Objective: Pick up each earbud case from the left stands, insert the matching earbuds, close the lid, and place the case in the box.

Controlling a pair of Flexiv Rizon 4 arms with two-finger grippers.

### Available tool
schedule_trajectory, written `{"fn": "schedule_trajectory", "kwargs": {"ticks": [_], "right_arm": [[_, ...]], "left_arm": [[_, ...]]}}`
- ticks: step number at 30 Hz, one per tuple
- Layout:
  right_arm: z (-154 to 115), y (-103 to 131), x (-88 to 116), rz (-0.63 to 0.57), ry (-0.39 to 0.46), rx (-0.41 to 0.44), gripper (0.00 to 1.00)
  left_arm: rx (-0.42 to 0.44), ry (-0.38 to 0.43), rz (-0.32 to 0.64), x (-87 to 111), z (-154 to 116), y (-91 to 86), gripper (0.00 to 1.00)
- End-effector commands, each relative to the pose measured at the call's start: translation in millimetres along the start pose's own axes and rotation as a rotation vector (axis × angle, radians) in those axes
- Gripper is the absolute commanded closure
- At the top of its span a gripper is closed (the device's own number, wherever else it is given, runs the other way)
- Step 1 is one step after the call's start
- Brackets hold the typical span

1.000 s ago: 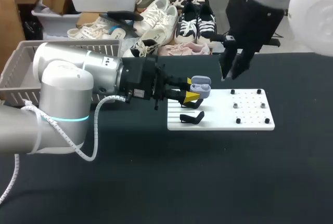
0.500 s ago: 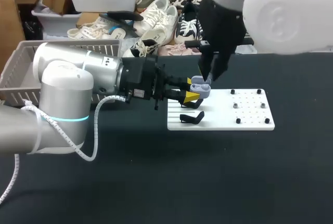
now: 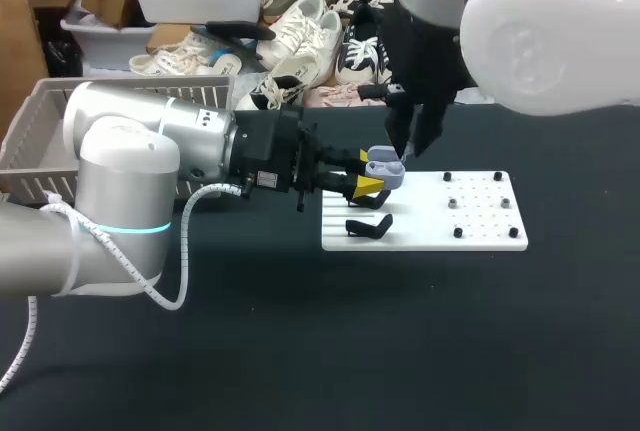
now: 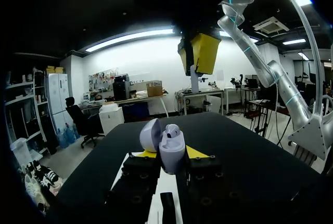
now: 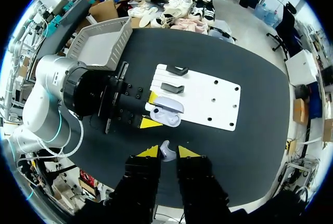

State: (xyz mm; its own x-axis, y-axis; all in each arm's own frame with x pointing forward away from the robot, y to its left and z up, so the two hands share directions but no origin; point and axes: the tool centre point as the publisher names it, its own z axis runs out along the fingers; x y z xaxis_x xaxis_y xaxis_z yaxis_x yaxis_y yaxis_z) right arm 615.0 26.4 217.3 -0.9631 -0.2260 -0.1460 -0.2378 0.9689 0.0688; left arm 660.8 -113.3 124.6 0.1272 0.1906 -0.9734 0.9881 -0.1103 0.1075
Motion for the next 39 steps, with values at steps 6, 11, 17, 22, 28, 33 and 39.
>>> {"fn": "schedule_trajectory", "kwargs": {"ticks": [6,11,17,22,28,33,39], "right_arm": [[14.4,12.3,-13.5,-0.076,-0.031,0.012,1.0],[17.6,14.4,-21.3,-0.106,-0.035,0.007,1.0],[20.0,14.8,-26.9,-0.118,-0.02,-0.013,1.0],[22.8,14.1,-28.6,-0.114,0.013,-0.025,1.0],[26.9,17.2,-30.4,-0.119,0.032,-0.024,1.0],[31.8,18.9,-32.7,-0.124,0.033,-0.026,1.0],[37.4,19.0,-31.7,-0.153,0.019,-0.022,1.0]], "left_arm": [[0.0,0.001,0.0,0.1,0.2,0.4,1.0],[0.0,0.001,0.0,0.1,0.2,0.4,1.0],[0.0,0.001,0.0,0.1,0.2,0.4,1.0],[0.0,0.001,0.0,0.1,0.2,0.4,1.0],[0.0,0.001,0.0,0.1,0.2,0.4,1.0],[0.0,0.001,0.0,0.1,0.2,0.4,1.0],[0.0,0.001,0.0,0.1,0.2,0.4,1.0]]}}
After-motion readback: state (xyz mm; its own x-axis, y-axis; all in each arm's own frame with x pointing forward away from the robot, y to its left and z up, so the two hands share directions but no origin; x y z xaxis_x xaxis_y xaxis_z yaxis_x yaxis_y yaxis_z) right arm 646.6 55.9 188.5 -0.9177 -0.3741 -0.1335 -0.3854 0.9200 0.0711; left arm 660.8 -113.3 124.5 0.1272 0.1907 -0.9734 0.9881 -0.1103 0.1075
